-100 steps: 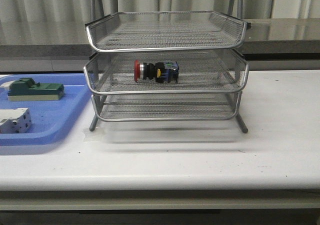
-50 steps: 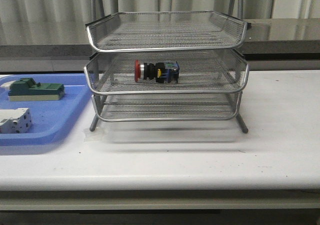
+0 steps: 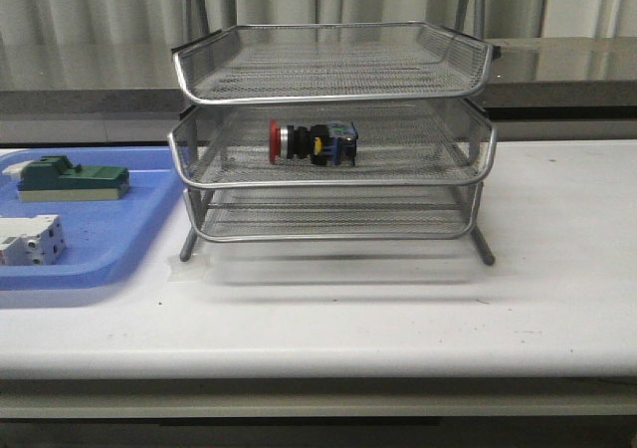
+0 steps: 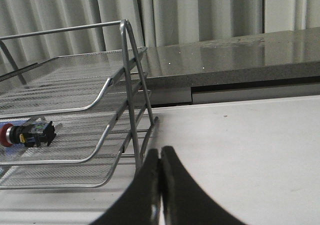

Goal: Place button on rack with both arms

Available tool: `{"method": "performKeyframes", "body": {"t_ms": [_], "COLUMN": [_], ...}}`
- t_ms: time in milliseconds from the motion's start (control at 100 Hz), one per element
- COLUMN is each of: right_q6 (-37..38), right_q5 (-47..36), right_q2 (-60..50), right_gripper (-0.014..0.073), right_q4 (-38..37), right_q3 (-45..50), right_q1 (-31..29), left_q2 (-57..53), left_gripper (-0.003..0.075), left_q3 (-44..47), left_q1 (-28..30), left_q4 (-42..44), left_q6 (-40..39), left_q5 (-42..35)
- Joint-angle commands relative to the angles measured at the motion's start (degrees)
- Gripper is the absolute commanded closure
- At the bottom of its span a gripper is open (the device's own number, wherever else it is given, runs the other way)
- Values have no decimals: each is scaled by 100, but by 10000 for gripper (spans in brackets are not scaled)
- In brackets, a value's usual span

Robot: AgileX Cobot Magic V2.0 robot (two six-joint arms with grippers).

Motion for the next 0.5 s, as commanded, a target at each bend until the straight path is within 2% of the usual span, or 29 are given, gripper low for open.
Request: {"method": "performKeyframes", "body": {"t_ms": [0, 490], "right_q6": [2, 2], "right_q5": [-496, -496], "right_q2": [-129, -129], "right_gripper": [654, 654], "right_q4": [-60, -60], "right_q3": [-79, -79], "right_q1": [11, 11], "left_q2": [-163, -186], "left_gripper": [740, 740], "left_q3": [271, 271], "left_q1": [-34, -34], "left_q4": [-79, -79], "left_q6": [-174, -213], "left_q5": [-531, -488]}}
